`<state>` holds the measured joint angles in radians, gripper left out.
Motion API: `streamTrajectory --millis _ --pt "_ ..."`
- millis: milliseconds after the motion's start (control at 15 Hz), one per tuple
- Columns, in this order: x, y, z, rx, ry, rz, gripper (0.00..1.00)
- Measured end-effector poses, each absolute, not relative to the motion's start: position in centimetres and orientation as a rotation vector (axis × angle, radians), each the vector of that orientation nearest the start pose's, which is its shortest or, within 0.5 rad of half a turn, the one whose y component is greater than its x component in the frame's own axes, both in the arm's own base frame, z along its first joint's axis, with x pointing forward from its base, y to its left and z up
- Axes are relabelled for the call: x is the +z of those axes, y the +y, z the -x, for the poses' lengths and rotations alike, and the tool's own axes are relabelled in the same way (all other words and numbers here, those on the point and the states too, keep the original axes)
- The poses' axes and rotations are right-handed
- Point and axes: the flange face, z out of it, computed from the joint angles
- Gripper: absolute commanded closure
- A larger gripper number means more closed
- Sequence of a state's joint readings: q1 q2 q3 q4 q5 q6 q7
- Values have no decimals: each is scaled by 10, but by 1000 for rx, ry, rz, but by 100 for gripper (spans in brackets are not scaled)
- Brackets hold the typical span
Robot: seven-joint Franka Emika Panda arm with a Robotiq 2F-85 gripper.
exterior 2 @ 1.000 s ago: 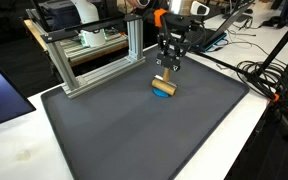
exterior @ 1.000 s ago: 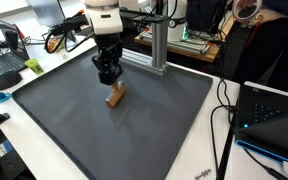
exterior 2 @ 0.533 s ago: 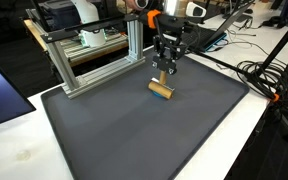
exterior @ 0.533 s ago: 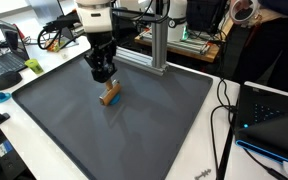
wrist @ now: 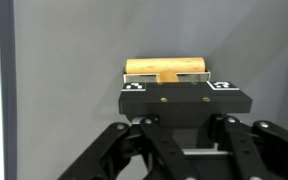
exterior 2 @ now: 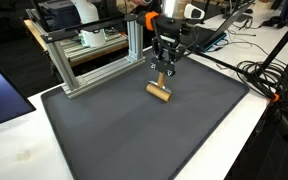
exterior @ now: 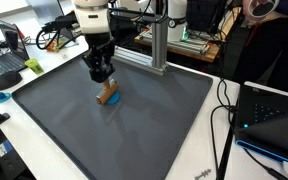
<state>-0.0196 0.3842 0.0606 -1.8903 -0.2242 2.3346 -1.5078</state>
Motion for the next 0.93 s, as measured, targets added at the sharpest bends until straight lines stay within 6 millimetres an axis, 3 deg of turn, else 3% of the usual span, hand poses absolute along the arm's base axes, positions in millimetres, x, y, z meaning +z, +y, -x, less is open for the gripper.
streamTrajectory --millis 267,667,933 --pt "310 37 -634 -67 2277 -1942 78" --pt "305 96 -624 -40 2385 -1836 78" --pt "305 93 -625 -42 2380 -1839 78"
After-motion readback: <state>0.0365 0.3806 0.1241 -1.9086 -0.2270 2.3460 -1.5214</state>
